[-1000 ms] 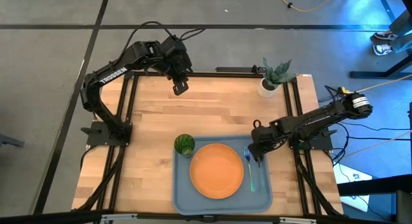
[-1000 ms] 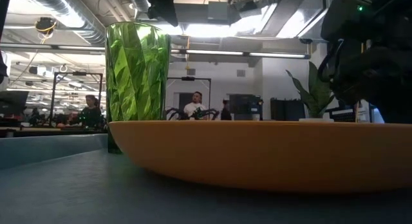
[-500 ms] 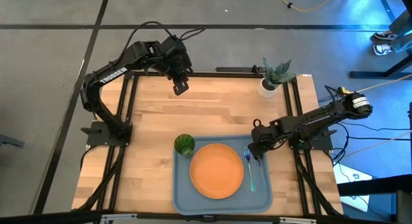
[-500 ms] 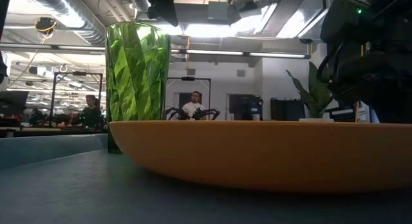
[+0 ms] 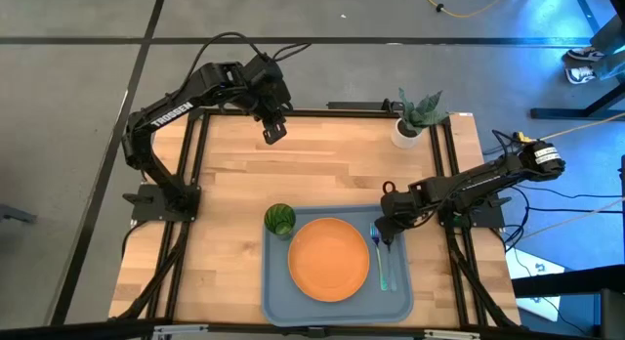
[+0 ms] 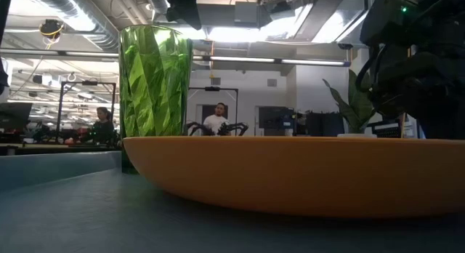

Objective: Pick and place plate/cup/fork/spoon on tray
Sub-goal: Put the blue spoon on the right side of the green fork on the gray serving tray

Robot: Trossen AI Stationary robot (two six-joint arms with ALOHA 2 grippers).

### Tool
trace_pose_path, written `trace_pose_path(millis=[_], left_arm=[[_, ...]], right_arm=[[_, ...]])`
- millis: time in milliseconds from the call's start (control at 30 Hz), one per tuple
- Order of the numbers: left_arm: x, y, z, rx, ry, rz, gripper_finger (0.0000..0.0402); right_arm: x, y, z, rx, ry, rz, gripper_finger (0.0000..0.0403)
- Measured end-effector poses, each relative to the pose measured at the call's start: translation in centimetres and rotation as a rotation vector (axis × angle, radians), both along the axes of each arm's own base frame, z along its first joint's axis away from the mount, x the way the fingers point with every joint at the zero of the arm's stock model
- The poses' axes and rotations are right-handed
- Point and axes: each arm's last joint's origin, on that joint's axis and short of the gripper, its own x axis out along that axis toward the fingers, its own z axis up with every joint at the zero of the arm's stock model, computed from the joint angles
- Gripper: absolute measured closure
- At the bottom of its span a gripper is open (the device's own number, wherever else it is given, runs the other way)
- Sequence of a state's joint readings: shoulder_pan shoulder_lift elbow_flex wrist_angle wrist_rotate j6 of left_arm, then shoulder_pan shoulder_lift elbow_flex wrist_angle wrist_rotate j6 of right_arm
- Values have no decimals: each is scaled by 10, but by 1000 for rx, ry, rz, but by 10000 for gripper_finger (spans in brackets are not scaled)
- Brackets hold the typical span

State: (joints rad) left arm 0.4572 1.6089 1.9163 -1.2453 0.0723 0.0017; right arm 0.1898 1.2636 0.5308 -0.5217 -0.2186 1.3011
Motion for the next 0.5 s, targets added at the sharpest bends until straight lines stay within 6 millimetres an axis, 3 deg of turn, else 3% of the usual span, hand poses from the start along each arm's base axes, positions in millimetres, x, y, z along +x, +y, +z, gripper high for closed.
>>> trace_pose_path(millis=[300, 500], left_arm=[[0, 0, 0, -1, 0, 1, 401], [0, 0, 0, -20, -4, 27, 401]], right_arm=[[0, 0, 1, 10, 7, 4, 368], [1, 0, 20, -48, 76, 59, 368]])
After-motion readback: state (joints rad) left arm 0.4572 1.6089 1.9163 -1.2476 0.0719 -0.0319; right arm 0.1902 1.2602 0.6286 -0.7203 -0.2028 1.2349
